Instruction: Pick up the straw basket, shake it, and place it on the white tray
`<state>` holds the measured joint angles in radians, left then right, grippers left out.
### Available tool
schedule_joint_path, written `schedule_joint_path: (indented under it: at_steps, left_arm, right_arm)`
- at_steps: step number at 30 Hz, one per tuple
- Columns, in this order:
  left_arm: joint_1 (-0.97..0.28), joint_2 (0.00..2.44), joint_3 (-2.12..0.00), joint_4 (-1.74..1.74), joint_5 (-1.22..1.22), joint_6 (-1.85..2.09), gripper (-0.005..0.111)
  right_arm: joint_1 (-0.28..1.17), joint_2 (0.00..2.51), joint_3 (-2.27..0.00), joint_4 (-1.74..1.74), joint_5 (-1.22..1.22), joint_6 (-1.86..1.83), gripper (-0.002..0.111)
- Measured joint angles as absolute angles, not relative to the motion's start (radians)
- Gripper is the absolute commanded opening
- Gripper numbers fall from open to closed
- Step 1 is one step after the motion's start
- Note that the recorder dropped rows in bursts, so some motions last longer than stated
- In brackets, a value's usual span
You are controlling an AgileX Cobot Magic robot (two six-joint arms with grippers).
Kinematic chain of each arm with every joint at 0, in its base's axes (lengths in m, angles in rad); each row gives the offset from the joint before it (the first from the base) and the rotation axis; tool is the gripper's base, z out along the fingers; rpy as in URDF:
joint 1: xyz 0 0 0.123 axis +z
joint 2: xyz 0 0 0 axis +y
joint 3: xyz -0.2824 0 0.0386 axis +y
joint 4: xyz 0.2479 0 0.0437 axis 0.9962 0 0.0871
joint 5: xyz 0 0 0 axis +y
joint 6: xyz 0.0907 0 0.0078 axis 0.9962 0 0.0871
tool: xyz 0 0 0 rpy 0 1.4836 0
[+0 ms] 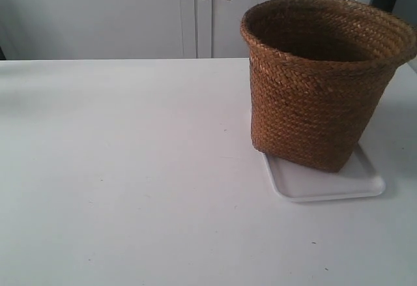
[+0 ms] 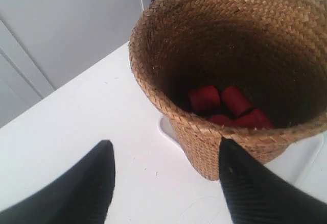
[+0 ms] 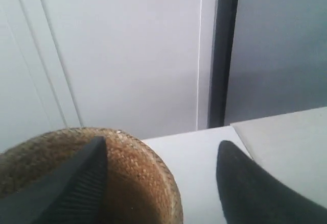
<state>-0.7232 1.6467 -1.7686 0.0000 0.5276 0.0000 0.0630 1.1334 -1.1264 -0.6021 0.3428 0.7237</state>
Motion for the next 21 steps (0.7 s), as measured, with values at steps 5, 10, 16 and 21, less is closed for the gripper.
schedule_joint_path:
  at_steps: [5, 10, 16, 21]
  left_arm:
    - [-0.723, 1.513, -1.603, 0.0, 0.459, 0.0, 0.063]
    - [-0.723, 1.339, -1.387, -0.015, 0.328, -0.014, 0.063]
    - [-0.731, 1.077, -1.082, -0.055, 0.092, -0.016, 0.063]
    - [-0.771, 0.869, -0.816, -0.055, -0.108, -0.013, 0.063]
  right_arm:
    - [0.063, 0.969, -1.049, -0.602, 0.274, 0.788, 0.046]
    - [0.063, 0.775, -0.98, -0.604, 0.251, 0.867, 0.046]
    - [0.063, 0.527, -0.88, -0.604, 0.246, 0.915, 0.046]
    - [0.063, 0.351, -0.813, -0.604, 0.246, 0.916, 0.046]
